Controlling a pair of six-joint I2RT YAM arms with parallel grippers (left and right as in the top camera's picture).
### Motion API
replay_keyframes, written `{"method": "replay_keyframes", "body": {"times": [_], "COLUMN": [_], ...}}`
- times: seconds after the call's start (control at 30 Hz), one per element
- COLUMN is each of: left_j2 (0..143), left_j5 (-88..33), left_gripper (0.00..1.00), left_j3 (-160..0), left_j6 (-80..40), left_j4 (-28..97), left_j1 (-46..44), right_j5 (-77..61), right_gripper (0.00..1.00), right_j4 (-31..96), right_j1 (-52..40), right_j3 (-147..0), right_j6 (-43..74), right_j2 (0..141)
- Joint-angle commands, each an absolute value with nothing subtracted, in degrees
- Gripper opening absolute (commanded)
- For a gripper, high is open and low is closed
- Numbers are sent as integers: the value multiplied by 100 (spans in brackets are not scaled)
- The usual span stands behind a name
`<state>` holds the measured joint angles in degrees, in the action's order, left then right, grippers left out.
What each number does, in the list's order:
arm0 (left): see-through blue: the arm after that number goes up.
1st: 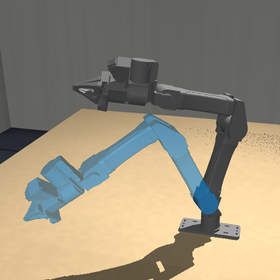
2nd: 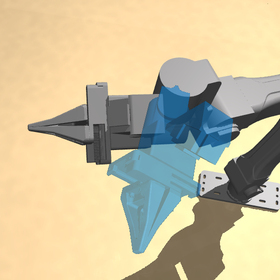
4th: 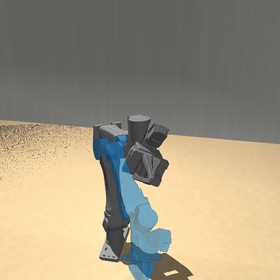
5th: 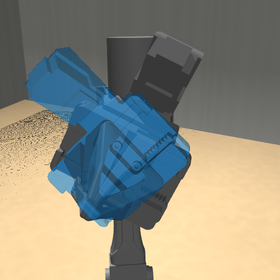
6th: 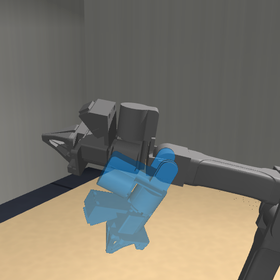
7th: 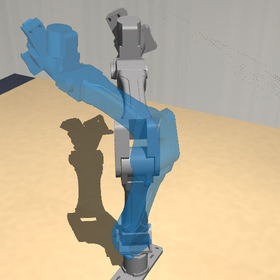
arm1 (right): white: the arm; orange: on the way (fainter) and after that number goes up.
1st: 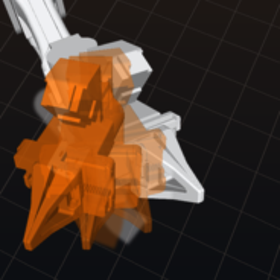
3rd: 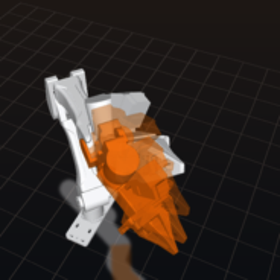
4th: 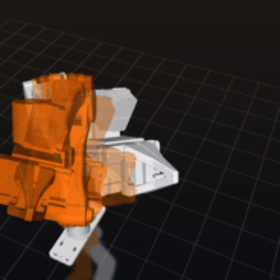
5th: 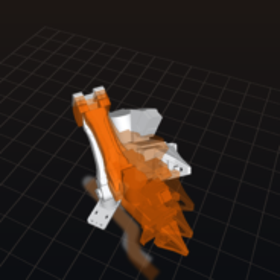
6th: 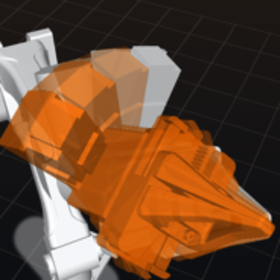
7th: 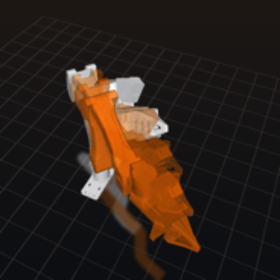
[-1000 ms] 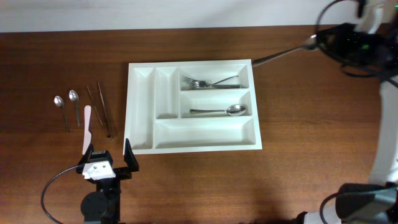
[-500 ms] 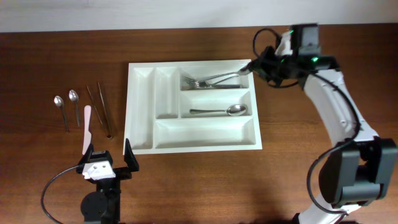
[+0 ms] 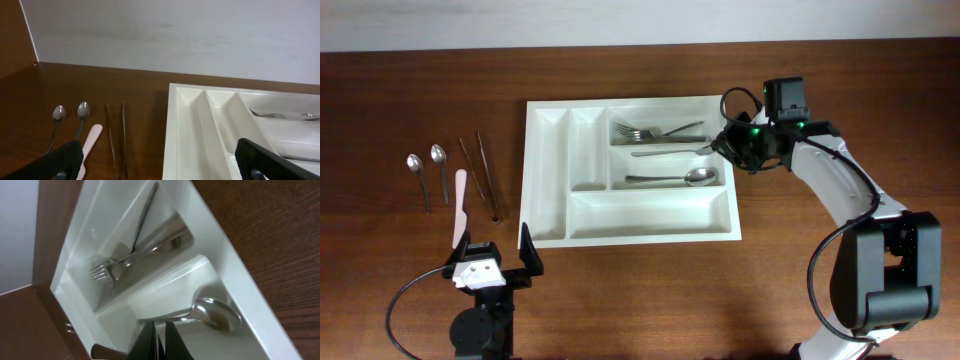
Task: Pack container
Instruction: 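Lower the spoon into the tray's middle compartment and release it, then retract the right arm to the upper right corner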
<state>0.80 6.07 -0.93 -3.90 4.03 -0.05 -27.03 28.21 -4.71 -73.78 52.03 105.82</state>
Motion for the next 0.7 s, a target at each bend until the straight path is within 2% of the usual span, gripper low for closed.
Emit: {"method": "replay_keyframes", "body": {"times": [0.0,0.07,0.1,0.17,0.2,0.23,0.27,0.47,0.67], "left_j2": [36,36,36,36,36,36,36,36,36], "left_j5": [648,646,646,648,648,648,646,648,648], "left_gripper": [99,99,99,99,99,99,99,99,99], "left_j3": [-54,-54,-54,-54,-54,-54,-54,-54,-54], "left_j6": [-338,-338,-338,-338,-338,-338,-338,-338,-338], "left_j4": [397,397,397,397,397,395,397,397,397], "left_j1": [-34,-34,-34,-34,-34,-34,-34,-34,-34], "right_j5": [-2606,-2626,-2626,-2630,-2652,-2683,-2764,-3607,-3938], "right_gripper": [4,5,10,30,45,53,56,55,55], "right_j4": [2663,2504,2467,2460,2460,2460,2447,1610,1249], "right_j1": [-530,-558,-585,-637,-659,-670,-670,-478,198], "right_j3": [-7220,-7181,-7181,-7183,-7183,-7183,-7185,-7242,-7542], "right_j6": [5345,5374,5371,5371,5371,5374,5371,5404,5398], "right_j2": [10560,10560,10560,10560,10560,10560,10560,10490,10217]}}
